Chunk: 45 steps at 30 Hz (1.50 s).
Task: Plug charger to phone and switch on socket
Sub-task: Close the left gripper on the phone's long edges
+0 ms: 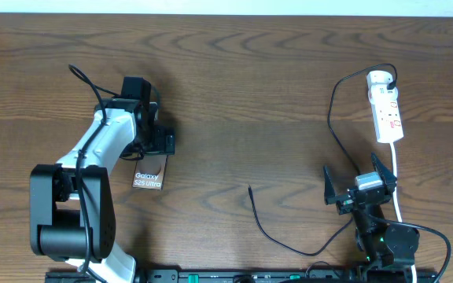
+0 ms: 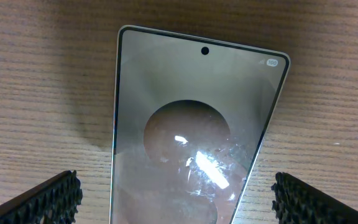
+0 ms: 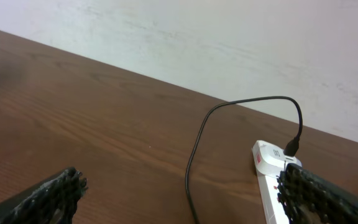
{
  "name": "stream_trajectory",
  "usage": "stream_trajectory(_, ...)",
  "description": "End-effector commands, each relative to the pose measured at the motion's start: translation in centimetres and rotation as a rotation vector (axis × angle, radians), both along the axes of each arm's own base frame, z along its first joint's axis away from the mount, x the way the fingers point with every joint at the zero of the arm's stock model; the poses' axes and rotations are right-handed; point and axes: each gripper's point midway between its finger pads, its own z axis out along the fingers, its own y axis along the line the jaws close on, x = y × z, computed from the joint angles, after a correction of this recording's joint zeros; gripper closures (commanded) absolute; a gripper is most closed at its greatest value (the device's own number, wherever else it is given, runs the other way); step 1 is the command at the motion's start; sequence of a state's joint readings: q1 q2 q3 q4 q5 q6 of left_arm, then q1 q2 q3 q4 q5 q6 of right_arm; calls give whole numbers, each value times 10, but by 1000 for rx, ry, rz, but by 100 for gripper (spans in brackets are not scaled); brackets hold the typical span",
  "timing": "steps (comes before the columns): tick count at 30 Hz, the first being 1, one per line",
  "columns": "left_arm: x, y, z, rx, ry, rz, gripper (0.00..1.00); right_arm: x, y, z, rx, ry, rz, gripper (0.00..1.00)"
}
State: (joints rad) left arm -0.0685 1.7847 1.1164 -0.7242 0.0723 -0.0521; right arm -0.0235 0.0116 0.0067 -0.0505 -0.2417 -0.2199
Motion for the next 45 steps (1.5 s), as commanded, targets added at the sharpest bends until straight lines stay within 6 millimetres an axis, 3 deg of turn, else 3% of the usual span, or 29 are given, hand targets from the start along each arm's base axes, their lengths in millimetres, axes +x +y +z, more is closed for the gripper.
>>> stream_trajectory(1, -7, 2, -5, 6, 18, 7, 2, 0, 1, -1, -5, 0, 3, 1)
stream_trajectory(10, -20, 3, -17, 10, 49, -19, 2, 0, 1, -1, -5, 0, 3, 1)
stream_trajectory(45, -26, 3, -31, 13, 37, -72, 2, 0, 1, -1, -5, 0, 3, 1)
